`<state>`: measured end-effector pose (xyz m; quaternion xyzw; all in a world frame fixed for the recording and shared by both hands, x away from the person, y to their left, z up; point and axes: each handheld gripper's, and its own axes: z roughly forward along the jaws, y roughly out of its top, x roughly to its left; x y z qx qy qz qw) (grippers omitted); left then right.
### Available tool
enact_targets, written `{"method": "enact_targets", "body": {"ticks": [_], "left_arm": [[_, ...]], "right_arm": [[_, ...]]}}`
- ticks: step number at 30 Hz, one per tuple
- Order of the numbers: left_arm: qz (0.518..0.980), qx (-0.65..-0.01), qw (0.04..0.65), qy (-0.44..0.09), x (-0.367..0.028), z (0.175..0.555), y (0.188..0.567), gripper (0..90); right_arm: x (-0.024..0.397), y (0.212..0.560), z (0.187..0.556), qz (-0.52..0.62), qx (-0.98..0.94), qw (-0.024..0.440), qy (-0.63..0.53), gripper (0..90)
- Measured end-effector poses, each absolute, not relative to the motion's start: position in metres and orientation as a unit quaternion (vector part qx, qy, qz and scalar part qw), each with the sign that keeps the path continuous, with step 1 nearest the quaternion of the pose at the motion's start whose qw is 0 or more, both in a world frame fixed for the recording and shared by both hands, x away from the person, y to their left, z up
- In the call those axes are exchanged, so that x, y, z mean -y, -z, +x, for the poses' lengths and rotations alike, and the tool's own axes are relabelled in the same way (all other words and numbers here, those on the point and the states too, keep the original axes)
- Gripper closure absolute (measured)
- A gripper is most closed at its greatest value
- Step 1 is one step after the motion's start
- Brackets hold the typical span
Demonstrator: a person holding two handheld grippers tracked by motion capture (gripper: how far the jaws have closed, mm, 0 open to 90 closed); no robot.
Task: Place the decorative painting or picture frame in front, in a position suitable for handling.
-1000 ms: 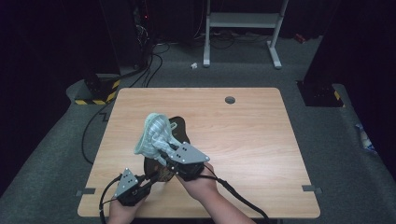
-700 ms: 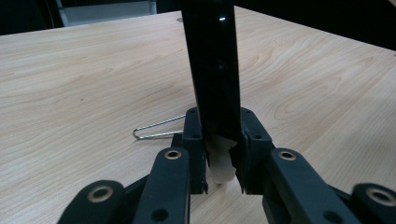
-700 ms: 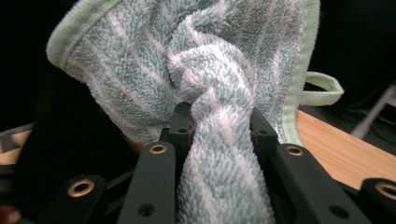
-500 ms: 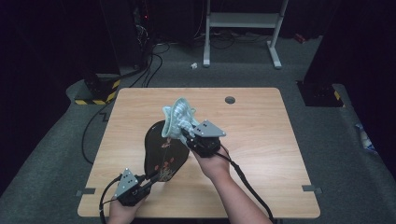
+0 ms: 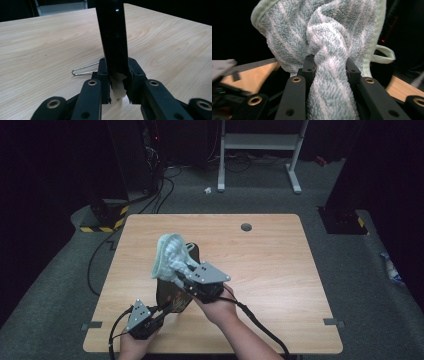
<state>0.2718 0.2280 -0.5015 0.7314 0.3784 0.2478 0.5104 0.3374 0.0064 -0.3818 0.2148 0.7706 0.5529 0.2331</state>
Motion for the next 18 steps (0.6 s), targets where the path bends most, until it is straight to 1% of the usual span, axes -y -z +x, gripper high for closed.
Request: {"method": "enact_targets", "body": {"ticks": [3,9,18], "left_arm": [[0.732,-0.378,0.510,-0.247,-0.229,0.272,0.502,76.0],[0.732,-0.376,0.512,-0.247,-0.229,0.272,0.502,76.0],[0.732,-0.376,0.512,-0.246,-0.229,0.272,0.502,75.9]], "right_arm": [[-0.012,0.382,0.331,0.204,-0.773,0.233,-0.554,69.3],[-0.005,0.381,0.344,0.218,-0.771,0.232,-0.551,69.3],[0.022,0.385,0.386,0.280,-0.763,0.246,-0.528,69.4]]}}
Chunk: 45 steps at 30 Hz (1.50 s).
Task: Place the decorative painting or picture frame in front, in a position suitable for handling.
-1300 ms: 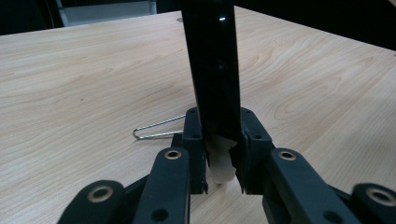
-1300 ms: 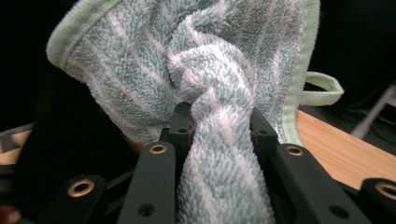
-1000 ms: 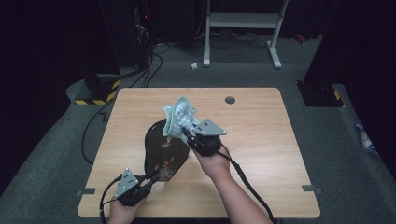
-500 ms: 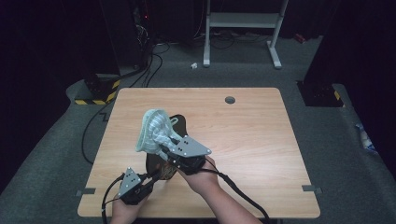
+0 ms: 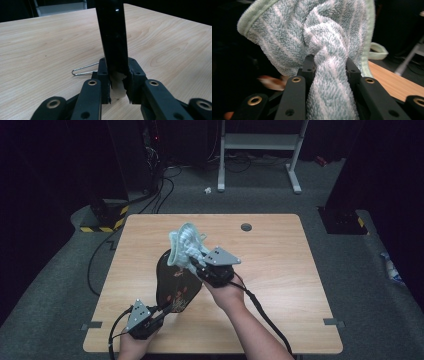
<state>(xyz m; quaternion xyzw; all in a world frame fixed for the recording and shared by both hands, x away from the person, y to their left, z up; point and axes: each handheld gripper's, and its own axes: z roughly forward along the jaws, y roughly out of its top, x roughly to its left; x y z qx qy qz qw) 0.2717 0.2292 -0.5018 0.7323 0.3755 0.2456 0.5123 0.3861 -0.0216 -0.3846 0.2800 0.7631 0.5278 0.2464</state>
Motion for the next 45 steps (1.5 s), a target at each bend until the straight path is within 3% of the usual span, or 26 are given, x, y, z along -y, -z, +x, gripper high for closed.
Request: {"method": "enact_targets", "body": {"ticks": [11,29,40,45], "left_arm": [[0.732,-0.378,0.512,-0.246,-0.229,0.271,0.502,75.9],[0.733,-0.377,0.509,-0.249,-0.228,0.272,0.501,75.9],[0.733,-0.376,0.510,-0.248,-0.228,0.272,0.502,75.8],[0.734,-0.374,0.507,-0.251,-0.228,0.271,0.502,75.7]], "right_arm": [[0.036,0.398,0.414,0.324,-0.759,0.245,-0.509,69.4],[-0.021,0.372,0.320,0.160,-0.772,0.252,-0.561,69.3],[0.012,0.375,0.388,0.266,-0.752,0.265,-0.542,69.4],[0.017,0.380,0.400,0.290,-0.748,0.262,-0.536,69.4]]}}
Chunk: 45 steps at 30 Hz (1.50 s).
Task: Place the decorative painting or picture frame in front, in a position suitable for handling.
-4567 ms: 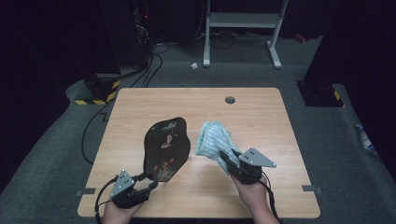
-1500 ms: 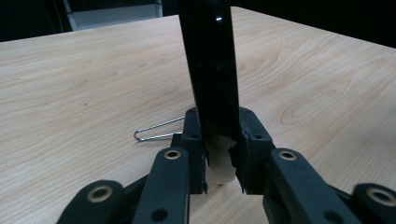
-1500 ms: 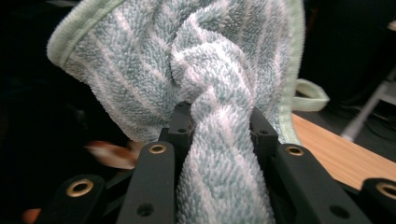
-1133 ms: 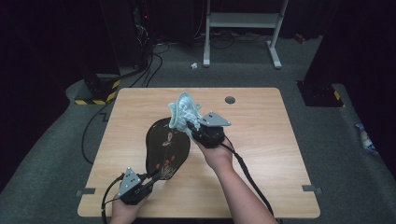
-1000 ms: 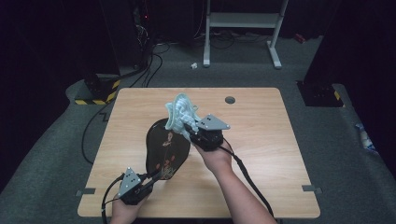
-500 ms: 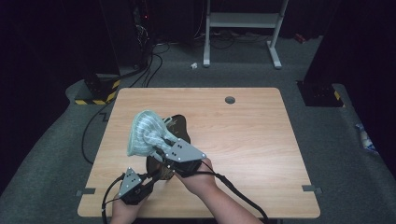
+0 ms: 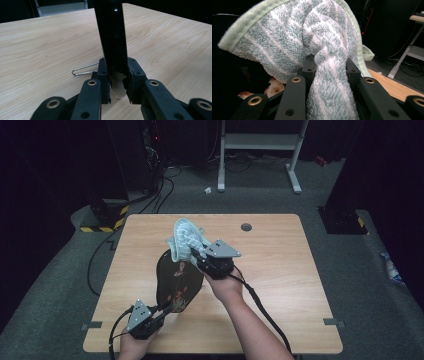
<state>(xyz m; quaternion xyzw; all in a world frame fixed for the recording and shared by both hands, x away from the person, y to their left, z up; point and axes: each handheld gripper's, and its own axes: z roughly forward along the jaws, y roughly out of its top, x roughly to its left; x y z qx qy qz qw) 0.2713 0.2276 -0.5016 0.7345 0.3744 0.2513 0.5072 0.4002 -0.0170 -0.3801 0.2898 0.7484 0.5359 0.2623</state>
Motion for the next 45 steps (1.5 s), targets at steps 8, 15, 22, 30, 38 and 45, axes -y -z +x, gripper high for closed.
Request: {"method": "enact_targets", "body": {"ticks": [8,15,22,30,38,45], "left_arm": [[0.734,-0.376,0.506,-0.252,-0.227,0.271,0.501,75.7],[0.731,-0.380,0.509,-0.248,-0.227,0.272,0.501,75.9],[0.731,-0.380,0.511,-0.243,-0.228,0.273,0.501,76.2],[0.729,-0.383,0.514,-0.242,-0.228,0.273,0.501,76.1],[0.729,-0.384,0.512,-0.242,-0.228,0.272,0.502,76.0],[0.731,-0.383,0.509,-0.244,-0.227,0.273,0.501,76.1]], "right_arm": [[-0.005,0.375,0.350,0.218,-0.757,0.245,-0.565,69.4],[-0.022,0.396,0.318,0.178,-0.779,0.230,-0.556,70.0],[-0.002,0.410,0.349,0.226,-0.785,0.237,-0.526,70.2],[0.032,0.417,0.411,0.318,-0.777,0.245,-0.485,70.3],[0.029,0.419,0.406,0.315,-0.781,0.227,-0.489,70.2],[-0.001,0.417,0.349,0.235,-0.794,0.188,-0.529,70.2]]}}
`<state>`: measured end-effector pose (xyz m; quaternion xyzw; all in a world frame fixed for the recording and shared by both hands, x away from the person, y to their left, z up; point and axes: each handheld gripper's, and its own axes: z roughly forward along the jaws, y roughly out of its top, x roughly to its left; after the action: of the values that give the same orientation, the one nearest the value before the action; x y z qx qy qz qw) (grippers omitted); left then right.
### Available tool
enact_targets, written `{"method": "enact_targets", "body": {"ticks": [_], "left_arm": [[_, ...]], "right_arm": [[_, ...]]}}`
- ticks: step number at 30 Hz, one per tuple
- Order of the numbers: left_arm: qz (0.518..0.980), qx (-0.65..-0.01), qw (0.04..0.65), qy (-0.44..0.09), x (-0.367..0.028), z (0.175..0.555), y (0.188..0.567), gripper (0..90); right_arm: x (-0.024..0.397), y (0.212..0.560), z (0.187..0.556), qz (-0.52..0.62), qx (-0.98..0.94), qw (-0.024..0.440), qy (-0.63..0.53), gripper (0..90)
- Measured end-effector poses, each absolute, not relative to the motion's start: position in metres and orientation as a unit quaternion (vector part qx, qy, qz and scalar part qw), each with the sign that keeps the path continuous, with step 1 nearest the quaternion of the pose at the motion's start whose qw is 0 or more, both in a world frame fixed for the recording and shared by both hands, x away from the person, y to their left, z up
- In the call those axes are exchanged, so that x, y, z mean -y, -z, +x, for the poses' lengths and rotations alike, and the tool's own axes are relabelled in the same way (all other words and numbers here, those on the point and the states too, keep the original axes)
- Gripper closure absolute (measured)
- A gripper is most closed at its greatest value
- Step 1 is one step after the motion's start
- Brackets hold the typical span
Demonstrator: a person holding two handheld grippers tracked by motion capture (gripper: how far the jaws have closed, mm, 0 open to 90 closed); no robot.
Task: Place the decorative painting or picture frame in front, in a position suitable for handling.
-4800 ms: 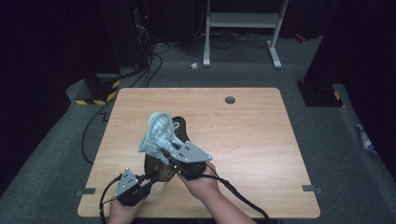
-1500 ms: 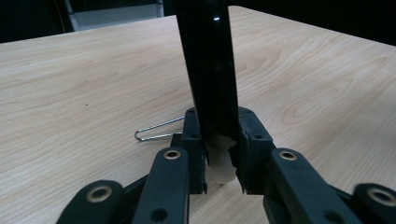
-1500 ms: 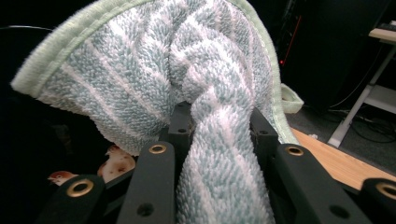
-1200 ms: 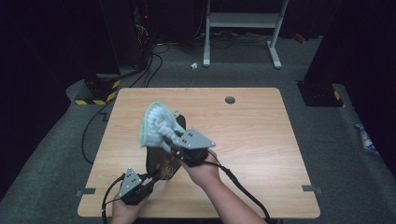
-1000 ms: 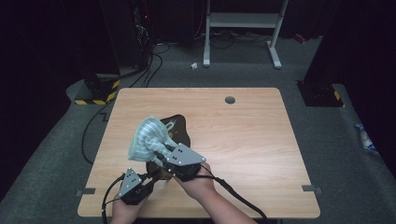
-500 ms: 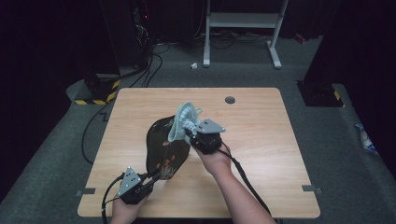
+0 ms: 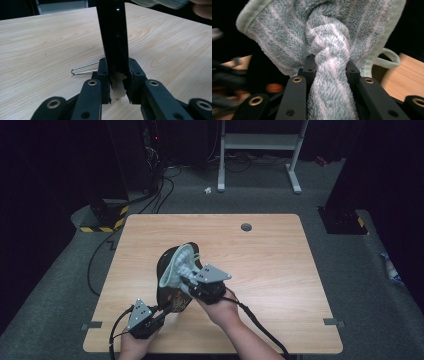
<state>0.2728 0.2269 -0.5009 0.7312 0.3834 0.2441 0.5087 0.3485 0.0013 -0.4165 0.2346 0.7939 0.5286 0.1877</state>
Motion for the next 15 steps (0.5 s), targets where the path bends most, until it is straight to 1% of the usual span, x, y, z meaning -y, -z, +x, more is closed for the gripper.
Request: {"method": "enact_targets", "body": {"ticks": [3,5,10,15], "left_arm": [[0.732,-0.382,0.509,-0.243,-0.228,0.273,0.501,76.1],[0.731,-0.382,0.511,-0.240,-0.229,0.274,0.501,76.2],[0.732,-0.381,0.512,-0.238,-0.229,0.274,0.501,76.3],[0.733,-0.380,0.512,-0.238,-0.229,0.274,0.501,76.2]], "right_arm": [[-0.008,0.419,0.339,0.216,-0.800,0.193,-0.525,70.2],[-0.007,0.420,0.343,0.216,-0.802,0.196,-0.522,70.2],[0.012,0.420,0.375,0.258,-0.793,0.215,-0.508,70.1],[0.033,0.422,0.410,0.313,-0.782,0.218,-0.493,70.2]]}}
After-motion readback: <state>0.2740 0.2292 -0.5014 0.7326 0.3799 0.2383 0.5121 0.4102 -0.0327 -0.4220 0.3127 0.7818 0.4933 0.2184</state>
